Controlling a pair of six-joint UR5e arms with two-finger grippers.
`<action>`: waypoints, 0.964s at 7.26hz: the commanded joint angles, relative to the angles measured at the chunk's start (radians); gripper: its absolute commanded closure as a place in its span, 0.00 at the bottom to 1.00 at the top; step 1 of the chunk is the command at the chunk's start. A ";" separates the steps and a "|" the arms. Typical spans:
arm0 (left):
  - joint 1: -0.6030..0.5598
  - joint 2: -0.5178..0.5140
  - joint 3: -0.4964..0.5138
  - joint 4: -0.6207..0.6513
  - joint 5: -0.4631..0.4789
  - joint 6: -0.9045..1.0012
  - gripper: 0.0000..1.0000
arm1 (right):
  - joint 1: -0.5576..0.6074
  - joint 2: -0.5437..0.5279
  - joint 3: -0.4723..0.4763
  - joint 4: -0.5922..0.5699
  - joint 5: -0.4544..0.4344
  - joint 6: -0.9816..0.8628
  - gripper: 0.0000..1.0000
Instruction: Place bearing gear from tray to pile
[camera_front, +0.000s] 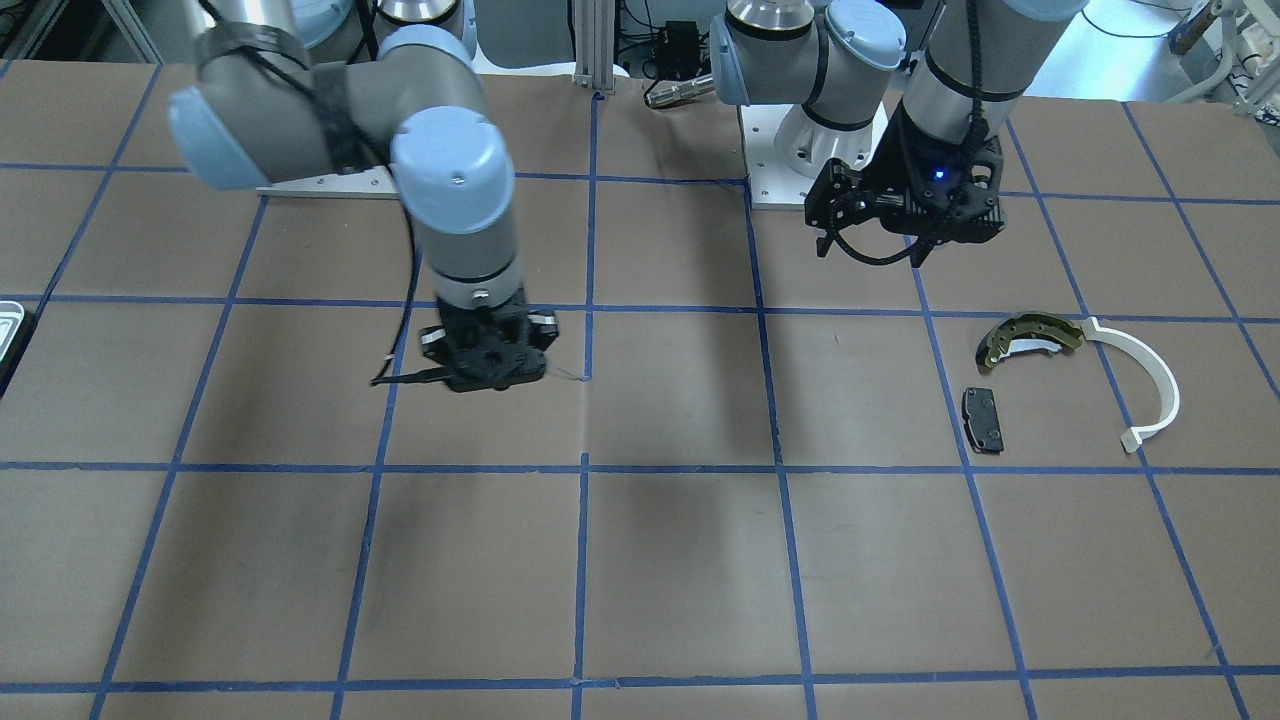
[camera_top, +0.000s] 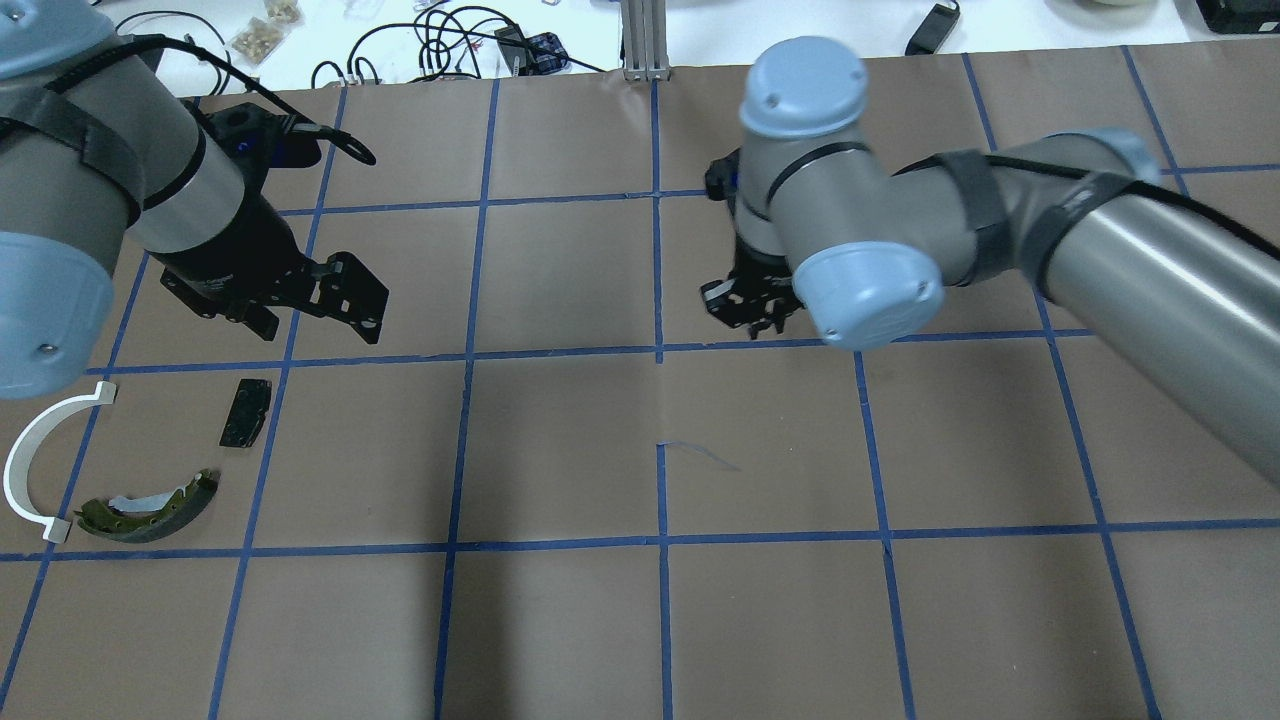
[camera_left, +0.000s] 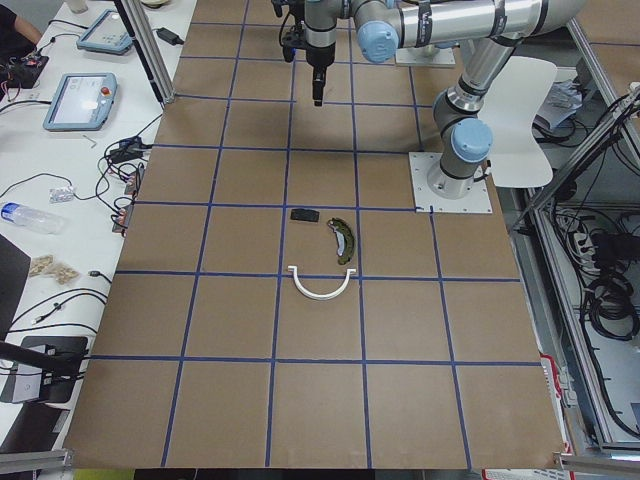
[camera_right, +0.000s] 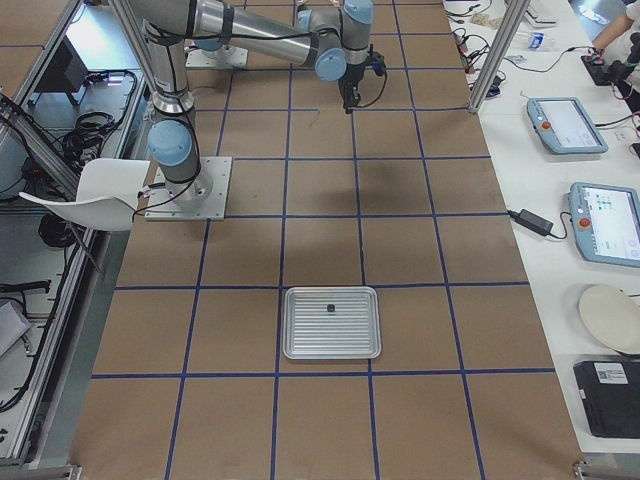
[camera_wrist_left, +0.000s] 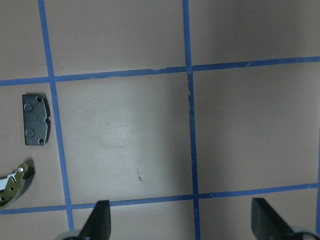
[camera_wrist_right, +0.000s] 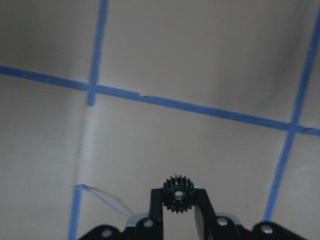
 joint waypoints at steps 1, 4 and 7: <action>-0.075 0.000 0.005 -0.034 0.050 0.005 0.00 | 0.188 0.135 -0.002 -0.152 0.007 0.242 0.89; -0.075 0.007 0.002 -0.032 0.043 0.008 0.00 | 0.204 0.192 0.002 -0.211 0.009 0.255 0.23; -0.062 0.001 -0.015 -0.037 0.056 0.005 0.00 | 0.076 0.138 -0.021 -0.159 0.024 0.134 0.00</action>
